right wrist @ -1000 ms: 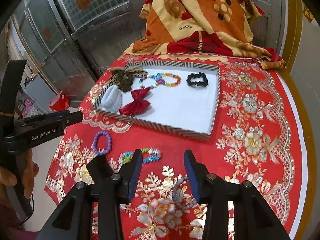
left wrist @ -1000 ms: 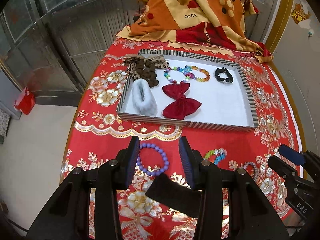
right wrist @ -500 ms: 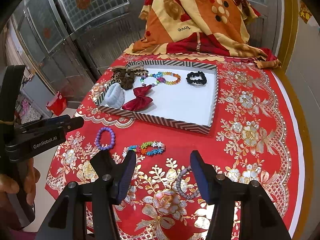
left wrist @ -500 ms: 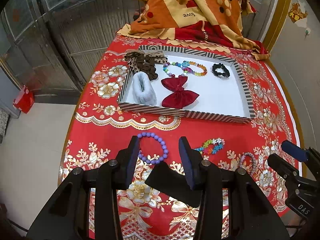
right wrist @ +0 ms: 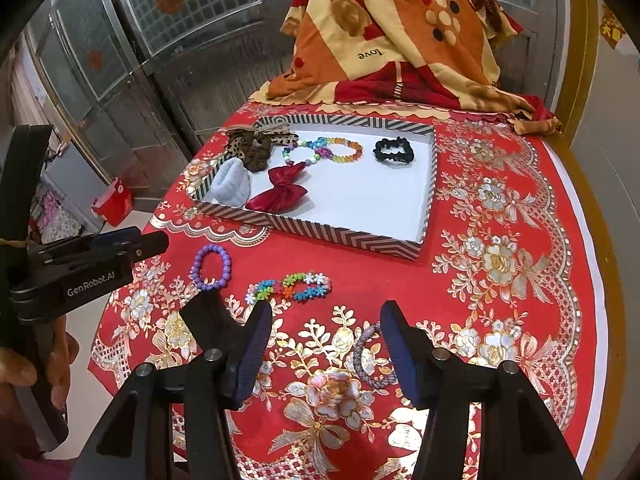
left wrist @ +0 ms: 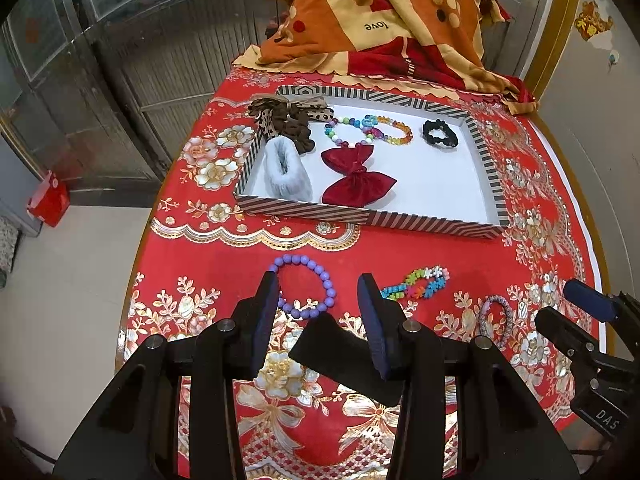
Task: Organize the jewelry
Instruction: 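Withdraw both grippers from the tray toward the remaining items on the tablecloth, then close left gripper on black fabric band while right gripper closes on multicolor flower bracelet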
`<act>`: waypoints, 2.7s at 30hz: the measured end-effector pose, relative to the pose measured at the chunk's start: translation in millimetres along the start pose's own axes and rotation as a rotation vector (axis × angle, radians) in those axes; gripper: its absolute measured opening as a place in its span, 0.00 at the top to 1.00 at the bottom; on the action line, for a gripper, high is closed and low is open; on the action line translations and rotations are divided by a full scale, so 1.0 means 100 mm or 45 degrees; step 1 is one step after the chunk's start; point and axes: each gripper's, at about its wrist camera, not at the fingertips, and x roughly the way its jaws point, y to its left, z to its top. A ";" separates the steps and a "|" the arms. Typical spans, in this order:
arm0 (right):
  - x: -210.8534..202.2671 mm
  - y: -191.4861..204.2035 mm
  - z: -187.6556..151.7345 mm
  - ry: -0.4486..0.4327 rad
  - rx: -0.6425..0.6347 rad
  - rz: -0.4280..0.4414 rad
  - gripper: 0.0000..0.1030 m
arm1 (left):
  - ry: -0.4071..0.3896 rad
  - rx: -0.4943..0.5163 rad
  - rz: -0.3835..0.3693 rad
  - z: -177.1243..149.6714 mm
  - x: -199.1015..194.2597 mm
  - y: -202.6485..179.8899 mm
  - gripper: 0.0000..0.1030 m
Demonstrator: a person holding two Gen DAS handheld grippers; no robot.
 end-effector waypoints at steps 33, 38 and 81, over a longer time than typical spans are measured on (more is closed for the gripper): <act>0.20 -0.23 -0.22 0.079 0.067 0.011 0.48 | 0.271 -0.228 -0.229 -0.17 0.39 0.43 0.58; 0.44 -0.20 -0.24 0.125 0.064 0.053 0.48 | 0.385 -0.307 -0.301 -0.33 0.59 0.48 0.51; 1.31 0.01 0.15 0.229 -0.266 0.165 0.93 | 0.485 -0.407 -0.218 -0.51 0.99 0.24 0.89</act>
